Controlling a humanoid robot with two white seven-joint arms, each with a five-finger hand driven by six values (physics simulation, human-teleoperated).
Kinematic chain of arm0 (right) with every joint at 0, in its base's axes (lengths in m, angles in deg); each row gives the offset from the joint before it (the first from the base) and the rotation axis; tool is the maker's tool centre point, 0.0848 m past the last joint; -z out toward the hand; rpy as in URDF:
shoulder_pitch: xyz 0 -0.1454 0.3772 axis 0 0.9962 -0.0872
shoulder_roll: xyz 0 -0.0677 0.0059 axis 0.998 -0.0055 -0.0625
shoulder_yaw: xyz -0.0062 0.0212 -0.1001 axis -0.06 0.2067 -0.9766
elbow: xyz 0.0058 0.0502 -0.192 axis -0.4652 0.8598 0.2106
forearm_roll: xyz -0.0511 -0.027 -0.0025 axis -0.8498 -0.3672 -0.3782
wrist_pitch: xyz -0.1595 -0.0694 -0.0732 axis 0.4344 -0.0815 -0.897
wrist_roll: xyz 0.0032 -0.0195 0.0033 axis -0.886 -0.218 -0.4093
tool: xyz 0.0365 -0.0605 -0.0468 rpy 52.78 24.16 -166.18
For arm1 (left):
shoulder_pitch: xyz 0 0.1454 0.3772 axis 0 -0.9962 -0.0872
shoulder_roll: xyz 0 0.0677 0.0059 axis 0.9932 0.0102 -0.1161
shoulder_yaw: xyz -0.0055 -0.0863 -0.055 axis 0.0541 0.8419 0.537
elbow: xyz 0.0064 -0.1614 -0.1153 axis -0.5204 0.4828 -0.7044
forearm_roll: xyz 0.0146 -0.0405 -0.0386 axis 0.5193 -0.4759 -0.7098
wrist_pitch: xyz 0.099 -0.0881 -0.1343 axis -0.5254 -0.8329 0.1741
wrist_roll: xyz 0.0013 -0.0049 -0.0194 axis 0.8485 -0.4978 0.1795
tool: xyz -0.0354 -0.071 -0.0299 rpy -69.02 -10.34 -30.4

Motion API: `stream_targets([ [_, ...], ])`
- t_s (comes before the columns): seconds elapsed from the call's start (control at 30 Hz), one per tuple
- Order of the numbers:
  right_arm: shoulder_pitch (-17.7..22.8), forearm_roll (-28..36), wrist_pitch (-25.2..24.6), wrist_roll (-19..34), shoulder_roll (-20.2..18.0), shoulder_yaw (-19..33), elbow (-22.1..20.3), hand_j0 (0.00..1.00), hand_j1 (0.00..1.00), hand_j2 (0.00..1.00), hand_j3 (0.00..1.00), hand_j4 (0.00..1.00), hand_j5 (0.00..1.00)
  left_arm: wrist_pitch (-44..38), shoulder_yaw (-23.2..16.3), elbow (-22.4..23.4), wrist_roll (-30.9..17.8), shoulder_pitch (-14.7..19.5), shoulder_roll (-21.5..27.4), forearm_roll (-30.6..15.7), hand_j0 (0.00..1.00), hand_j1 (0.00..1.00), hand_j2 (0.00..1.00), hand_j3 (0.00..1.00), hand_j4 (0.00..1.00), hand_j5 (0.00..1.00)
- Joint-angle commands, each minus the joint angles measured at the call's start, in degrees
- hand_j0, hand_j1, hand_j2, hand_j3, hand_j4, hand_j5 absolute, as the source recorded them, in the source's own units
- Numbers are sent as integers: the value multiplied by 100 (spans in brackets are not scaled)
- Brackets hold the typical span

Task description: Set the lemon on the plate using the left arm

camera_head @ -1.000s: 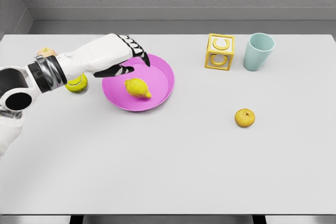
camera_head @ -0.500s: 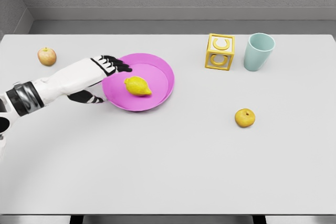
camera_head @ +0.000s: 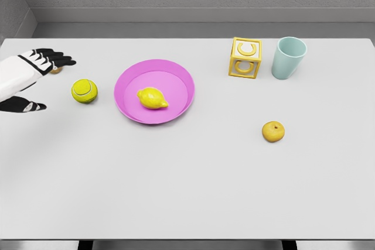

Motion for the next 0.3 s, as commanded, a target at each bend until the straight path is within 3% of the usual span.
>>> stream_targets([
  [0.0,0,1,0,1,0,1,-3,100,100,100,100,100,100,-16,-7,-113,3,0,-14,-51,100,100,100,100,100,100],
  [0.27,0,1,0,1,0,1,6,100,100,100,100,100,100,-16,-122,-245,3,-18,-40,-51,100,100,100,100,100,100],
])
